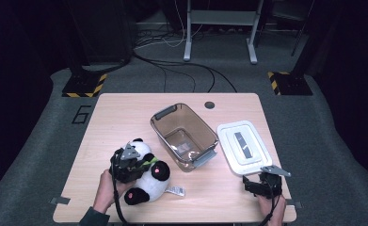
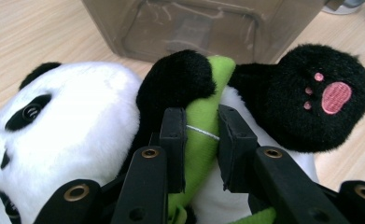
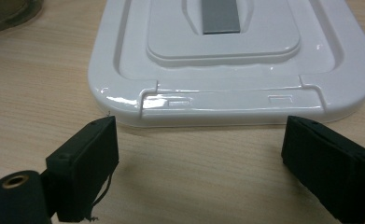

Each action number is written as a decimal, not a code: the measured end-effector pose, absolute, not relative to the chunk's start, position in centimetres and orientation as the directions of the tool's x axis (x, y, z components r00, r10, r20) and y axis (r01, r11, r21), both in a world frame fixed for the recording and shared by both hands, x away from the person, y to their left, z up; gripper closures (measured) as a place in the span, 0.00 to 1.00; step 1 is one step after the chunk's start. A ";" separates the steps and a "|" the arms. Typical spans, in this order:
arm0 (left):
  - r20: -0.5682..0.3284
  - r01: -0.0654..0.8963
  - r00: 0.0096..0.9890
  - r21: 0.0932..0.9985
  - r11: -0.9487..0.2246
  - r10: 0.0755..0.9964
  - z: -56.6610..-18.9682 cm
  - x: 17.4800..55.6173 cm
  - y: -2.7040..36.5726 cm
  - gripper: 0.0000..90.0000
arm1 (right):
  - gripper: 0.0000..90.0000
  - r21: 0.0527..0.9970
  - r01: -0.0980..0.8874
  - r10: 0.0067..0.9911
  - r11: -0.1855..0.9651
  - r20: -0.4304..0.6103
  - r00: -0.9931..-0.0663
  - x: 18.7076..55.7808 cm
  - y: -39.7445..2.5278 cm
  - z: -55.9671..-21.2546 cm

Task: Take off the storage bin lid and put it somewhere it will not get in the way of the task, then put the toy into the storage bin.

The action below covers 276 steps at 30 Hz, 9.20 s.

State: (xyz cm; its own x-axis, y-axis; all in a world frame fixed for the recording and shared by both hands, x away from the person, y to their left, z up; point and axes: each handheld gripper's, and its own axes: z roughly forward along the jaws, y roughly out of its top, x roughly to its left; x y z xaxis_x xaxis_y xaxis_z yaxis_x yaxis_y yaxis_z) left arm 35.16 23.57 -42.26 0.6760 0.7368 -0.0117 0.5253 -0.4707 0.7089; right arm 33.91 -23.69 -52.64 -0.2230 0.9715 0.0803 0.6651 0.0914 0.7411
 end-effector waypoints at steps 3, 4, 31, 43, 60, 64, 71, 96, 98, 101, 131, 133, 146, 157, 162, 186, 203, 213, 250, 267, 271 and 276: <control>-0.010 0.515 0.683 0.715 -0.472 0.730 -41.7 34.9 23.8 0.83 | 0.11 0.742 0.664 0.971 0.096 0.076 -0.226 33.9 -23.7 -52.7; -0.013 0.513 0.684 0.719 -0.468 0.730 -41.5 34.8 23.9 0.83 | 0.11 0.741 0.664 0.972 0.096 0.075 -0.224 33.9 -23.7 -52.7; 0.025 0.446 0.691 0.772 -0.453 0.722 -35.0 35.0 26.0 0.82 | 0.12 0.741 0.664 0.973 0.099 0.067 -0.220 33.9 -23.6 -52.7; 0.039 0.414 0.691 0.798 -0.439 0.722 -32.3 35.8 26.3 0.82 | 0.12 0.740 0.664 0.974 0.103 0.061 -0.219 33.9 -23.6 -52.7; 0.066 0.369 0.700 0.819 -0.440 0.711 -28.9 37.1 25.8 0.82 | 0.12 0.740 0.663 0.973 0.111 0.055 -0.223 33.9 -23.5 -52.7; 0.074 0.356 0.707 0.822 -0.444 0.703 -28.1 37.6 25.3 0.82 | 0.12 0.740 0.663 0.973 0.110 0.055 -0.222 33.9 -23.5 -52.7; 0.095 0.331 0.725 0.821 -0.465 0.682 -26.8 38.5 24.3 0.82 | 0.12 0.740 0.663 0.973 0.112 0.052 -0.223 33.9 -23.5 -52.7; 0.155 0.275 0.764 0.800 -0.534 0.626 -24.1 41.7 20.2 0.82 | 0.07 0.733 0.670 0.973 0.117 0.049 -0.224 33.9 -23.4 -52.7; 0.160 0.270 0.770 0.796 -0.542 0.618 -24.0 42.0 19.8 0.82 | 0.07 0.733 0.670 0.973 0.117 0.049 -0.224 33.9 -23.4 -52.7; 0.167 0.258 0.779 0.793 -0.552 0.604 -23.8 42.6 18.9 0.82 | 0.07 0.734 0.669 0.973 0.116 0.052 -0.225 33.9 -23.4 -52.7; 0.137 0.304 0.799 0.748 -0.590 0.586 -26.9 45.3 12.9 0.82 | 0.07 0.735 0.669 0.974 0.112 0.052 -0.220 33.9 -23.4 -52.7; 0.133 0.310 0.801 0.742 -0.595 0.584 -27.2 45.4 12.7 0.82 | 0.07 0.736 0.668 0.974 0.113 0.051 -0.221 33.9 -23.4 -52.7; 0.093 0.351 0.799 0.731 -0.586 0.595 -29.4 46.3 12.2 0.82 | 0.08 0.736 0.667 0.973 0.117 0.049 -0.224 33.9 -23.4 -52.7; 0.095 0.353 0.800 0.724 -0.592 0.592 -30.7 46.7 11.3 0.82 | 0.08 0.736 0.667 0.973 0.117 0.048 -0.224 33.9 -23.4 -52.7; 0.093 0.351 0.807 0.719 -0.600 0.584 -31.4 46.9 10.7 0.82 | 0.08 0.736 0.667 0.974 0.115 0.049 -0.222 33.9 -23.4 -52.7; 0.072 0.445 0.736 0.698 -0.561 0.673 -33.5 46.9 11.2 0.41 | 0.08 0.736 0.666 0.973 0.122 0.043 -0.226 33.9 -23.4 -52.7; 0.036 0.479 0.750 0.660 -0.579 0.661 -36.9 47.0 10.7 0.49 | 0.09 0.735 0.666 0.973 0.124 0.041 -0.227 33.9 -23.4 -52.7; -0.004 0.529 0.748 0.607 -0.593 0.664 -39.3 47.8 10.6 0.52 | 0.09 0.736 0.666 0.973 0.125 0.042 -0.229 33.9 -23.3 -52.8; -0.028 0.597 0.742 0.484 -0.640 0.670 -40.1 47.5 11.9 0.22 | 0.09 0.736 0.665 0.972 0.124 0.044 -0.230 33.9 -23.4 -52.8; -0.048 0.586 0.716 0.584 -0.562 0.697 -39.6 46.8 13.1 0.17 | 0.09 0.735 0.666 0.972 0.126 0.042 -0.230 33.9 -23.4 -52.7; -0.049 0.572 0.708 0.624 -0.532 0.704 -38.7 46.3 14.0 0.16 | 0.09 0.734 0.667 0.973 0.127 0.040 -0.229 33.9 -23.3 -52.7; -0.057 0.566 0.693 0.660 -0.493 0.719 -38.0 45.3 15.6 0.15 | 0.09 0.733 0.668 0.973 0.131 0.034 -0.228 33.9 -23.3 -52.7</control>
State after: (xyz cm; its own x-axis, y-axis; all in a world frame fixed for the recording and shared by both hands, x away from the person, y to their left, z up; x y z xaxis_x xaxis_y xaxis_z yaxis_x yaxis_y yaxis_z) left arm 45.33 15.64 -37.95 0.6929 0.7187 -0.0574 0.5663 -0.4932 0.6603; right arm 33.90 -23.27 -52.74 -0.2276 0.9732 0.0340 0.6678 0.1306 0.7328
